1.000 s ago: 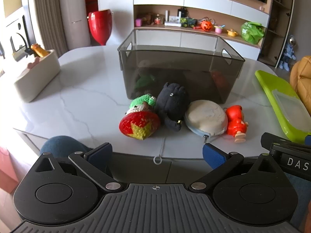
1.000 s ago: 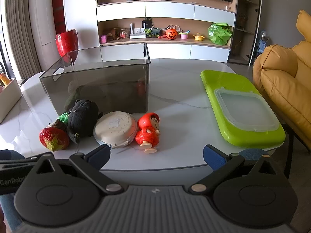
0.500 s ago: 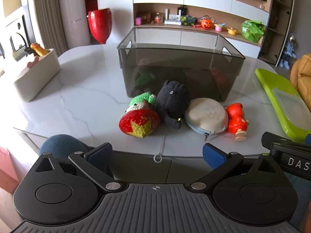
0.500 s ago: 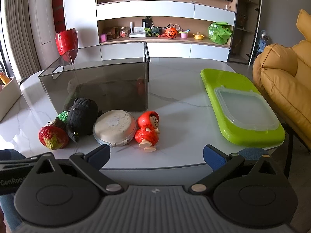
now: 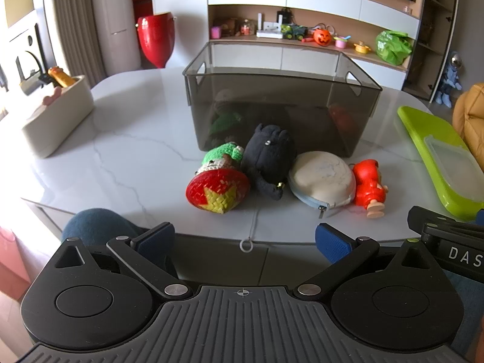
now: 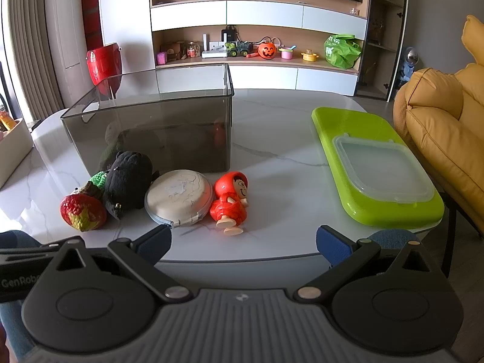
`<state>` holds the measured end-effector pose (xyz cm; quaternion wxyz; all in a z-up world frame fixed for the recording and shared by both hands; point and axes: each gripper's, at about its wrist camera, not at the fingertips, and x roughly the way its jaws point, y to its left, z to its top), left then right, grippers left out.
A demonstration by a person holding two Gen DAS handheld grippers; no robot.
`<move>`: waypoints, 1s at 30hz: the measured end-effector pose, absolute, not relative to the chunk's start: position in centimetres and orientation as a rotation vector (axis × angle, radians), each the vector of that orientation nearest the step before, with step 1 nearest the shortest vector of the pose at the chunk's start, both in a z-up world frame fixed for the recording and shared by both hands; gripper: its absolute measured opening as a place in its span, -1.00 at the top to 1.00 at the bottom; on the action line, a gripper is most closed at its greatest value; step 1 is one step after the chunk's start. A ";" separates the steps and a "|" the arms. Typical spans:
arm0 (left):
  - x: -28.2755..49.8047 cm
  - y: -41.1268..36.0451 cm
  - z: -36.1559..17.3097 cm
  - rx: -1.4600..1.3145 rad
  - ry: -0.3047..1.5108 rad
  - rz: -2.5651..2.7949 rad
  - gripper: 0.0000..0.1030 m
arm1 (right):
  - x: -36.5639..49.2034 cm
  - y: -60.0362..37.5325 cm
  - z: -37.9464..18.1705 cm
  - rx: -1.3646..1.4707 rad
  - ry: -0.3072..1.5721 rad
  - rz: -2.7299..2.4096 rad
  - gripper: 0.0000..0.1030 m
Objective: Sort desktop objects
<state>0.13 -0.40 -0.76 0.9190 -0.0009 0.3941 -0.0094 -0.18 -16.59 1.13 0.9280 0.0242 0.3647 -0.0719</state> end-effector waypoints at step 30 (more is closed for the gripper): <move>-0.1 -0.6 -0.8 0.001 0.813 -0.016 -1.00 | -0.6 -16.5 1.1 0.046 0.746 -0.146 -1.00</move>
